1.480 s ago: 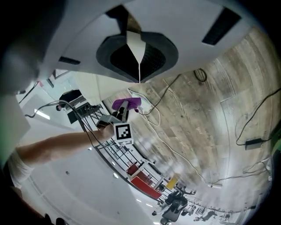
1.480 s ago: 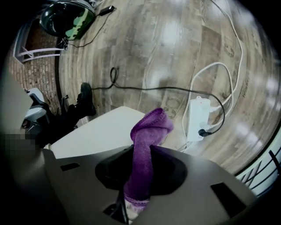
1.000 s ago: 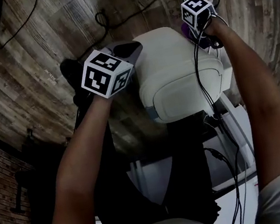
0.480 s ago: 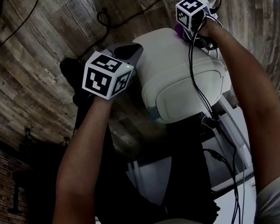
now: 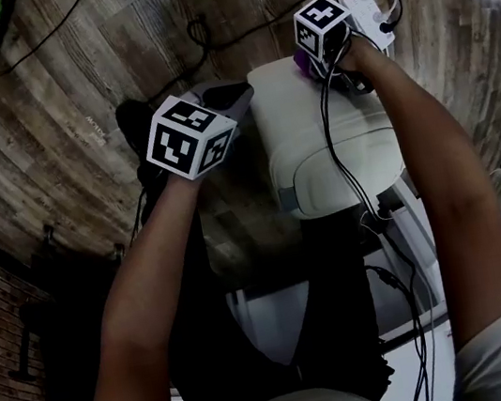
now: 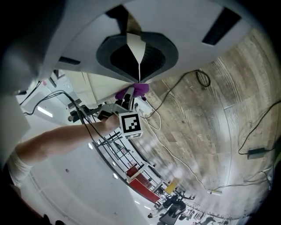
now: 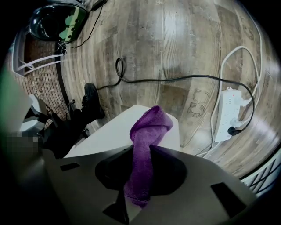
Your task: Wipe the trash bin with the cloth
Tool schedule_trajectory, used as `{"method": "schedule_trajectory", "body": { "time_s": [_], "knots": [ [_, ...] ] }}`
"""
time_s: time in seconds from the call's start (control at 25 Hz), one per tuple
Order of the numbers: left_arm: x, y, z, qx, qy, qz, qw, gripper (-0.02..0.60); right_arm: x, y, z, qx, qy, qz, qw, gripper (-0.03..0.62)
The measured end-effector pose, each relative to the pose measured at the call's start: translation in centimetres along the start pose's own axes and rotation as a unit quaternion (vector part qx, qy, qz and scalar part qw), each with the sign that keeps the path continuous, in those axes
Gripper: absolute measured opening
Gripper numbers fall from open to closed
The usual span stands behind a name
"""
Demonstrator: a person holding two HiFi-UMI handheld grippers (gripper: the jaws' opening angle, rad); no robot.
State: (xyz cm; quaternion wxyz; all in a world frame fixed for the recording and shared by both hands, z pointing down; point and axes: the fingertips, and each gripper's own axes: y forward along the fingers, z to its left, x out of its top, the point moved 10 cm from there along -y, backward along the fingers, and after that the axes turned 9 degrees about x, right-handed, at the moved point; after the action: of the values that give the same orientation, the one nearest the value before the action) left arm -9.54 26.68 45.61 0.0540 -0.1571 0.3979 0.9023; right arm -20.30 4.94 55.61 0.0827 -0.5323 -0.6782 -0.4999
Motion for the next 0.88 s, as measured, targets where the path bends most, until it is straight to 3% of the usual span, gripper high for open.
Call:
{"method": "schedule_trajectory", "body": {
  "time_s": [0.48,0.8,0.88],
  "knots": [
    [-1.9,-2.7,2.3,0.010,-0.020,-0.010,0.9997,0.009,3.8,3.4,8.7,0.012,-0.059,0.025,0.998,0.092],
    [-3.0,-4.6,4.2,0.020,-0.028,-0.010,0.9994,0.009,5.3,6.1,13.8,0.035,-0.085,0.042,0.995,0.092],
    [-3.2,-5.2,4.7,0.024,-0.027,-0.010,0.9993,0.009,5.6,6.8,15.1,0.057,-0.092,0.044,0.993,0.092]
  ]
}}
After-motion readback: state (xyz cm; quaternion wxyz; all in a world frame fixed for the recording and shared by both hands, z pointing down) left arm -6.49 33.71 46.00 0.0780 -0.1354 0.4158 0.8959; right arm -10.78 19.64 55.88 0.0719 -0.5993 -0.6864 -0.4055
